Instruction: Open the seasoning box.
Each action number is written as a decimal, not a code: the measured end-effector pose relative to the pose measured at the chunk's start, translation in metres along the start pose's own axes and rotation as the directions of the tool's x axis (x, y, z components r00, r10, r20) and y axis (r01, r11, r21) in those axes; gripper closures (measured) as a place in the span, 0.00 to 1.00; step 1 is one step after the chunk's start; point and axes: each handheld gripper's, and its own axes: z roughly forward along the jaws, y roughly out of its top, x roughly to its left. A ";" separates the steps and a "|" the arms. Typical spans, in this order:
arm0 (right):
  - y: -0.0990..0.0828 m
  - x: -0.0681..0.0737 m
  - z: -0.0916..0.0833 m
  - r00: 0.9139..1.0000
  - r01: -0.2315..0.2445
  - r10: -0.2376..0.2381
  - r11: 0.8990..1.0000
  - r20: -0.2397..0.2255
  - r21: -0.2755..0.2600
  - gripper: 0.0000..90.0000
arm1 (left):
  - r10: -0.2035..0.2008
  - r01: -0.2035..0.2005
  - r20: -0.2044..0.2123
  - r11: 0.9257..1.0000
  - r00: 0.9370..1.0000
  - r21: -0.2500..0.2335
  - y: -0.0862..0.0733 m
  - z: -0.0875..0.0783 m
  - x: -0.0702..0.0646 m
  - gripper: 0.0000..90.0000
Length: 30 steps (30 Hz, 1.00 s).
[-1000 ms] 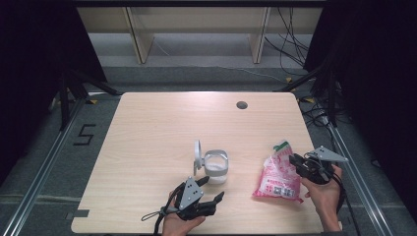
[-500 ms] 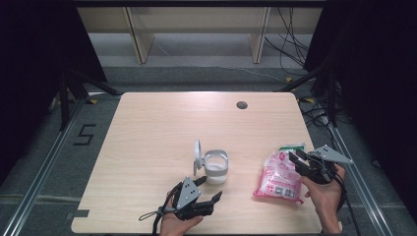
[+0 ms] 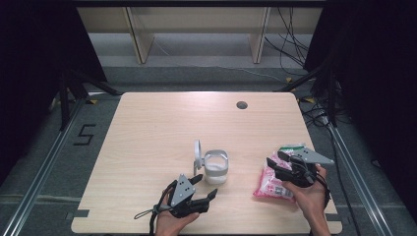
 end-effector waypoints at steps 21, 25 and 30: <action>-0.008 0.026 0.013 0.995 0.047 -0.044 0.998 -0.089 0.037 0.49 | 0.134 -0.139 -0.077 0.989 0.988 -0.053 -0.001 -0.028 0.024 0.94; -0.008 0.028 0.013 0.995 0.056 -0.052 0.998 -0.090 0.041 0.49 | 0.165 -0.168 -0.097 0.986 0.981 -0.022 0.000 -0.031 0.028 0.99; -0.009 0.030 0.014 0.995 0.064 -0.061 0.997 -0.080 0.043 0.49 | 0.159 -0.164 -0.100 0.986 0.982 -0.042 0.002 -0.033 0.033 0.99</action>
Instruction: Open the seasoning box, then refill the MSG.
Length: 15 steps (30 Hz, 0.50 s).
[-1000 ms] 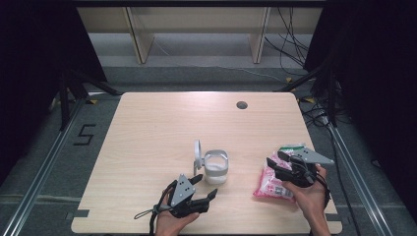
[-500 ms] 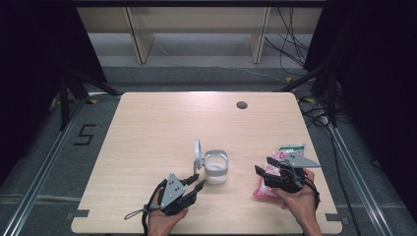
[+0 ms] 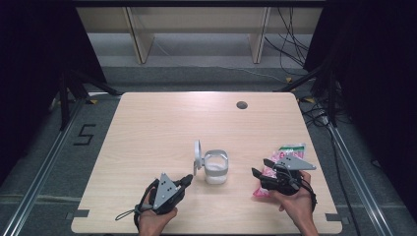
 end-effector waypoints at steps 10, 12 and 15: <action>-0.002 0.007 0.003 1.000 0.008 -0.008 1.000 -0.028 0.004 0.48 | 0.015 -0.015 -0.026 1.000 1.000 0.002 0.006 0.000 0.006 0.99; -0.002 0.009 0.002 1.000 -0.011 0.012 1.000 -0.028 0.021 0.47 | 0.017 -0.016 -0.026 1.000 1.000 0.018 0.007 0.000 0.007 0.99; -0.003 0.008 0.004 0.999 0.011 -0.011 1.000 -0.030 0.008 0.47 | 0.004 -0.004 -0.027 1.000 1.000 -0.001 0.007 0.001 0.010 0.99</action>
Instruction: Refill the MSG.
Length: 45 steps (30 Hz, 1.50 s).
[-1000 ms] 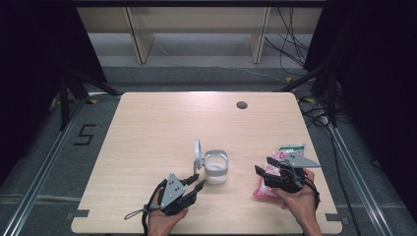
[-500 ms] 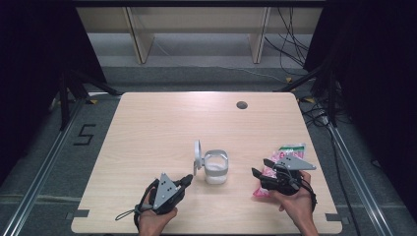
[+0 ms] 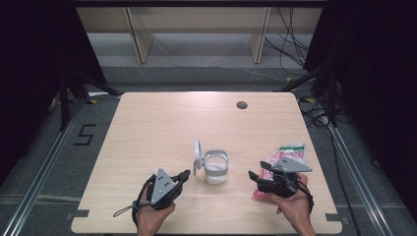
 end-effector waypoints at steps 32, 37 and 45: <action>-0.006 0.019 -0.005 0.999 0.021 -0.020 1.000 -0.029 0.018 0.46 | 0.031 -0.031 0.030 1.000 0.999 -0.005 0.032 0.015 0.005 0.99; -0.006 0.021 -0.005 0.999 0.025 -0.024 1.000 -0.030 0.016 0.46 | 0.020 -0.020 0.025 1.000 0.999 0.012 0.033 0.018 0.004 0.99; -0.008 0.024 -0.005 0.999 0.006 -0.005 1.000 -0.033 0.024 0.47 | 0.026 -0.026 0.031 1.000 0.999 0.000 0.035 0.021 0.002 0.99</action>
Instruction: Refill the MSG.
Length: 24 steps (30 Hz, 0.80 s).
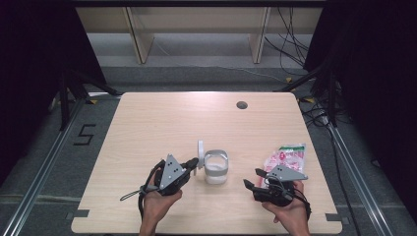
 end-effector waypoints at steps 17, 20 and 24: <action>-0.001 0.001 0.002 1.000 0.013 -0.013 1.000 -0.010 0.002 0.47 | 0.019 -0.019 0.023 1.000 1.000 0.006 0.003 0.006 -0.007 0.97; -0.001 -0.001 0.003 0.999 0.032 -0.032 0.999 -0.010 -0.010 0.47 | -0.015 0.015 0.026 1.000 1.000 0.006 0.001 0.003 -0.007 0.95; -0.001 -0.001 0.004 0.999 0.043 -0.043 0.999 -0.012 -0.003 0.46 | -0.011 0.011 0.032 1.000 0.999 -0.011 0.001 0.001 -0.005 0.86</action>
